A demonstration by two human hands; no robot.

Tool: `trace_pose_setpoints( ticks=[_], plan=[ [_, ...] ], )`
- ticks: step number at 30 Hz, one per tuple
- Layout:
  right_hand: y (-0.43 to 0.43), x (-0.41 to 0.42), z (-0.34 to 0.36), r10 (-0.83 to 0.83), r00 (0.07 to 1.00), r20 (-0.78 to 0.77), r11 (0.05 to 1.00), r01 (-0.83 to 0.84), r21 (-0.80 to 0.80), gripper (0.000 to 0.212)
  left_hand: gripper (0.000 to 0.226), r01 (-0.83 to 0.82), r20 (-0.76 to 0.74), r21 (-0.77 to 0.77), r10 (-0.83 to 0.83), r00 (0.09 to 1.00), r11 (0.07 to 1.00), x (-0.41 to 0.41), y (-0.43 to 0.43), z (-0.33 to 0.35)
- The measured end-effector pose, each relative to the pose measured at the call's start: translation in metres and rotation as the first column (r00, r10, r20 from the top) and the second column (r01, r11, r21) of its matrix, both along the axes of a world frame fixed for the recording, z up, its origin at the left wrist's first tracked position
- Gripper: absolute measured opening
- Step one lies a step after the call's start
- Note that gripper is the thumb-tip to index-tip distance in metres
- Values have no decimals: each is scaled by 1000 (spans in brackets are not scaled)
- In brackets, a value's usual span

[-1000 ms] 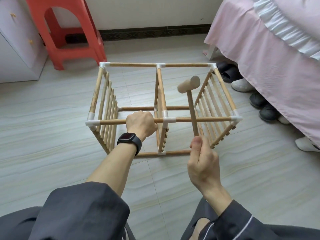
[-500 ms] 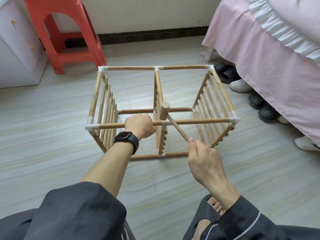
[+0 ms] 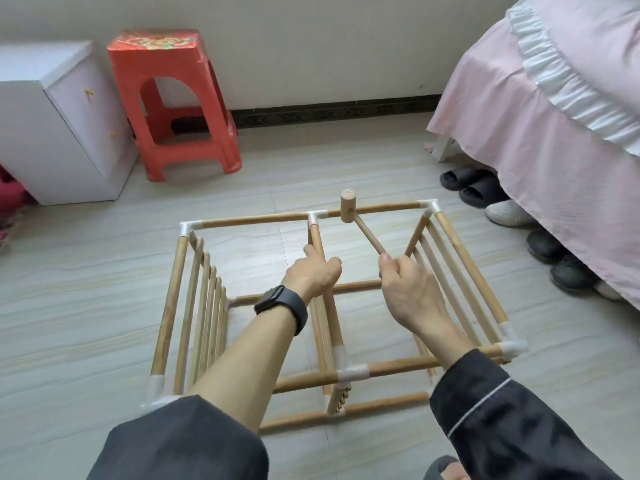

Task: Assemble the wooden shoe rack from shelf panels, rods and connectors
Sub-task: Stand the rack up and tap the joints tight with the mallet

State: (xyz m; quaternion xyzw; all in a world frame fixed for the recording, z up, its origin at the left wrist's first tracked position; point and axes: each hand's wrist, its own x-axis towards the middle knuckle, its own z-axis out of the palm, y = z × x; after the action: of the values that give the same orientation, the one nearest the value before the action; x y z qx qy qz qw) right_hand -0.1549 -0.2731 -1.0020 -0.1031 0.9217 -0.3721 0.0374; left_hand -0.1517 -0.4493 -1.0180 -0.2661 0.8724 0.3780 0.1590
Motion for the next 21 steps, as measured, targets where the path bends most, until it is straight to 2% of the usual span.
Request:
trace_pose_setpoints(
  ticks=[2, 4, 6, 11, 13, 15, 16, 17, 19, 20, 21],
  plan=[
    [-12, -15, -5, 38, 999, -6, 999, -37, 34, 44, 49, -131, -135, 0, 130, 982, 991, -9, 17, -12],
    [-20, -27, -12, 75, 997, -28, 996, -73, 44, 43, 38, -231, -178, 50, 236, 955, 972, -13, 27, -28],
    [-28, -38, -16, 115, 991, -62, 992, -112, 54, 42, 30, -310, -212, 33, 310, 927, 950, -16, 28, -39],
    [-40, -59, -26, 131, 940, -314, 985, -160, -68, 38, 28, -302, -254, -25, 286, 924, 953, -22, 26, -48],
    [-43, -66, -31, 178, 937, -300, 984, -170, 52, 39, 26, -300, -258, -15, 286, 923, 954, -22, 25, -50],
    [-45, -72, -35, 254, 957, -137, 918, -194, 346, 41, 25, -298, -259, -4, 287, 922, 955, -22, 23, -51],
    [-45, -74, -34, 253, 962, -100, 898, -196, 393, 42, 25, -295, -259, -1, 285, 923, 955, -22, 23, -51],
    [-46, -76, -34, 244, 960, -140, 922, -185, 341, 43, 25, -294, -255, -4, 283, 925, 956, -22, 23, -50],
    [-47, -74, -30, 195, 933, -302, 980, -176, 91, 42, 27, -293, -256, -19, 278, 926, 956, -23, 24, -50],
    [-47, -72, -29, 175, 922, -346, 984, -174, 36, 41, 27, -294, -254, -25, 278, 926, 956, -23, 24, -50],
    [-47, -72, -28, 184, 921, -344, 983, -177, 52, 39, 28, -294, -250, -24, 279, 927, 955, -23, 24, -49]
  ],
)
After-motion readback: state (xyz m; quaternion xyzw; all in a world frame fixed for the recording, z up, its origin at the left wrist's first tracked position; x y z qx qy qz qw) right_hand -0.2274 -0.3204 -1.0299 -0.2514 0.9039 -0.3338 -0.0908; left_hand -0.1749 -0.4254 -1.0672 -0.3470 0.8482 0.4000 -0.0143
